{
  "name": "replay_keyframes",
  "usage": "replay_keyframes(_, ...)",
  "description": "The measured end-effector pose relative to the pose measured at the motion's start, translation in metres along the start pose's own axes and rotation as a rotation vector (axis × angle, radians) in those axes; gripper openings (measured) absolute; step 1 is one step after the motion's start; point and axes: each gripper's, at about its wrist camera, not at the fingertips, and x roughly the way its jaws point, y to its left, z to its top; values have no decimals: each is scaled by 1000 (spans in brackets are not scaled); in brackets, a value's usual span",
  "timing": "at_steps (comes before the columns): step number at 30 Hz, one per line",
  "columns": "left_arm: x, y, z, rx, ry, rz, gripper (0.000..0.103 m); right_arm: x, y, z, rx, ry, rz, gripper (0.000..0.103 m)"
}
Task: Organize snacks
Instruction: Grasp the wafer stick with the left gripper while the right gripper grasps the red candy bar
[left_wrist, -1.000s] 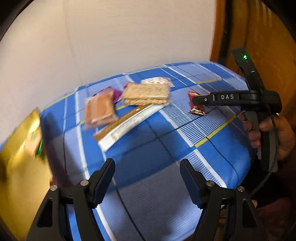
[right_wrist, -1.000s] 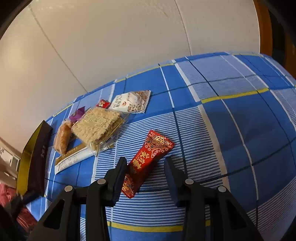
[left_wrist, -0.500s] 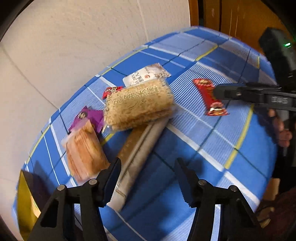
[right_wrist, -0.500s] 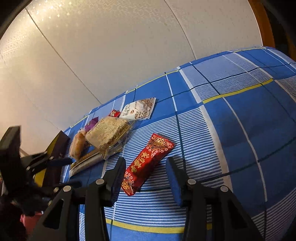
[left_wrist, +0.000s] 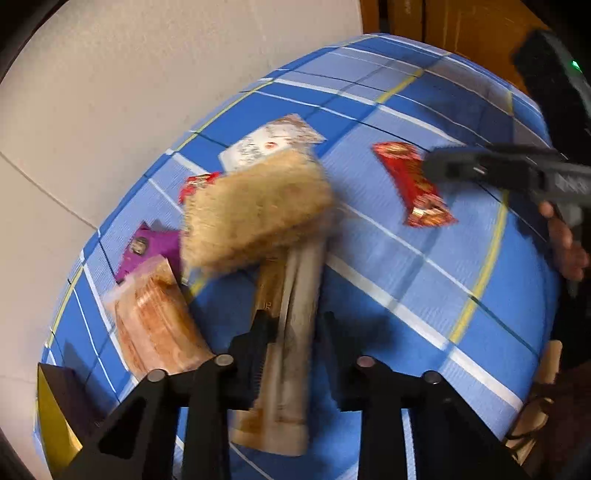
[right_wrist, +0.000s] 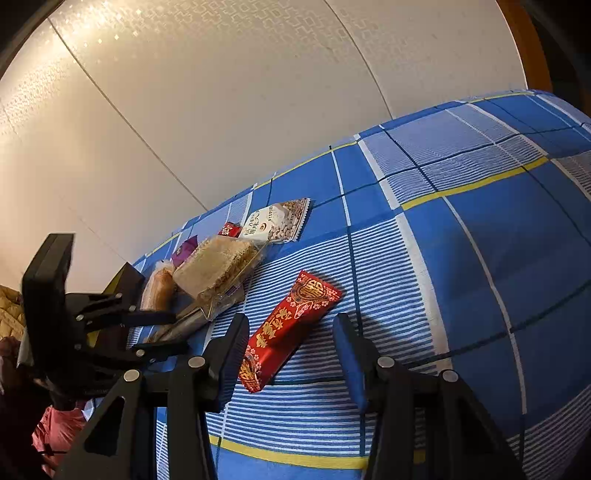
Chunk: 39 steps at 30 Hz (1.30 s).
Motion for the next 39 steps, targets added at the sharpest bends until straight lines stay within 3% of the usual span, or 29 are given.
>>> replay_keyframes(4,-11,-10,-17,-94,-32,-30,28,0,1,-1,-9,-5,-10,48)
replay_keyframes(8,-27,-7,-41,-288,-91,-106,28,0,3,-1,-15,-11,-17,48)
replay_keyframes(12,-39,-5,-55,-410,-127,-80,29,1,3,-3,-21,-17,-19,48)
replay_keyframes(13,-42,-1,-56,-430,-135,-75,32,1,4,-3,-20,-19,-19,48)
replay_keyframes(16,-46,3,-52,-468,-149,-46,57,1,4,-4,-17,-25,-18,48)
replay_keyframes(17,-45,4,-48,-461,-154,-41,57,0,3,-4,-16,-25,-18,48)
replay_keyframes(22,-25,-3,-31,-406,-110,-22,57,-1,3,-4,-8,-28,-22,48)
replay_keyframes(24,-15,-6,-31,-410,-82,-34,38,-3,2,-5,4,-30,-23,48)
replay_keyframes(28,-17,-20,-39,-407,-117,13,30,-4,1,-4,8,-33,-32,48)
replay_keyframes(39,-47,-48,-111,-621,-191,113,31,0,19,-10,-33,-16,-87,49)
